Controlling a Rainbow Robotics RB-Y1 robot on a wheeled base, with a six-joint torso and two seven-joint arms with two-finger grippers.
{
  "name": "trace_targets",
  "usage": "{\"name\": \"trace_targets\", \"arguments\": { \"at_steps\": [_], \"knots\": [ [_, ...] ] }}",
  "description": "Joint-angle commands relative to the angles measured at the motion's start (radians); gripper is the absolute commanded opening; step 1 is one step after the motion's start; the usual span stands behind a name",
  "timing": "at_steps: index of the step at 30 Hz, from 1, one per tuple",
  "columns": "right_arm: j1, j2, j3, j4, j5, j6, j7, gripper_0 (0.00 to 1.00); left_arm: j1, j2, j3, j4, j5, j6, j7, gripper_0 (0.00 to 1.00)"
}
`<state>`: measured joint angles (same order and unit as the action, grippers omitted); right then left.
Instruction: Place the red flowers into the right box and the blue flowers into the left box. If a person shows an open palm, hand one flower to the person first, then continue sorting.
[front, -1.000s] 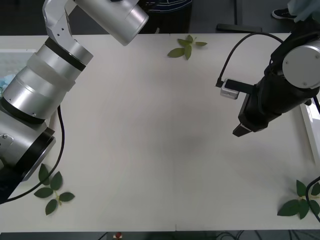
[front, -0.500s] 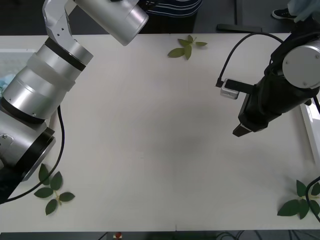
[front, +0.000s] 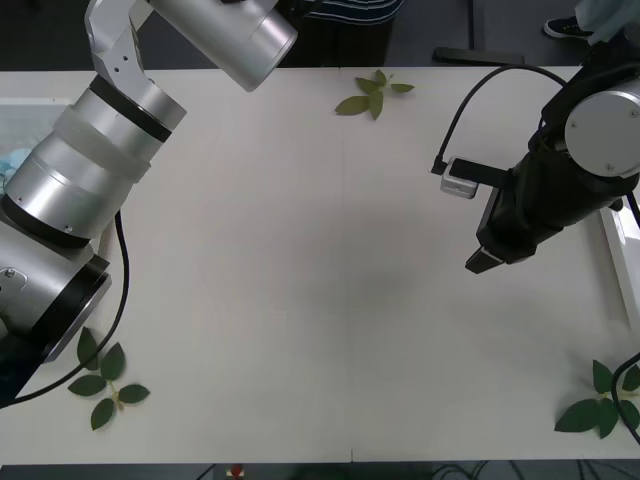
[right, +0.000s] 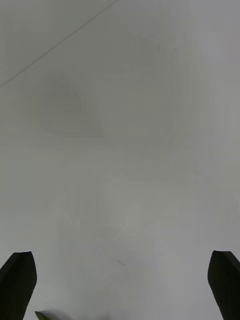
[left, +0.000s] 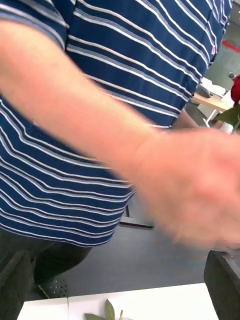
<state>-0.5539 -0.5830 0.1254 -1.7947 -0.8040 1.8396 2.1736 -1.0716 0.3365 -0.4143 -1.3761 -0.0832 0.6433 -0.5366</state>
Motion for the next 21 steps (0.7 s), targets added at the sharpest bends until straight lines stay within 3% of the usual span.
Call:
{"name": "trace_targets", "arguments": {
  "at_steps": [1,10,21],
  "knots": [
    [-0.009,-0.009,-0.004,-0.017,0.000,-0.003,0.045,1.00,-0.042,0.015,0.003,-0.018,-0.010,-0.013,-0.011,1.00],
    [-0.009,-0.009,-0.004,-0.017,0.000,-0.003,0.045,1.00,-0.033,0.016,0.000,-0.017,-0.009,-0.016,-0.017,1.00],
    [-0.009,-0.009,-0.004,-0.017,0.000,-0.003,0.045,1.00,-0.001,0.114,0.020,-0.072,0.253,-0.022,-0.338,1.00]
  ]
}}
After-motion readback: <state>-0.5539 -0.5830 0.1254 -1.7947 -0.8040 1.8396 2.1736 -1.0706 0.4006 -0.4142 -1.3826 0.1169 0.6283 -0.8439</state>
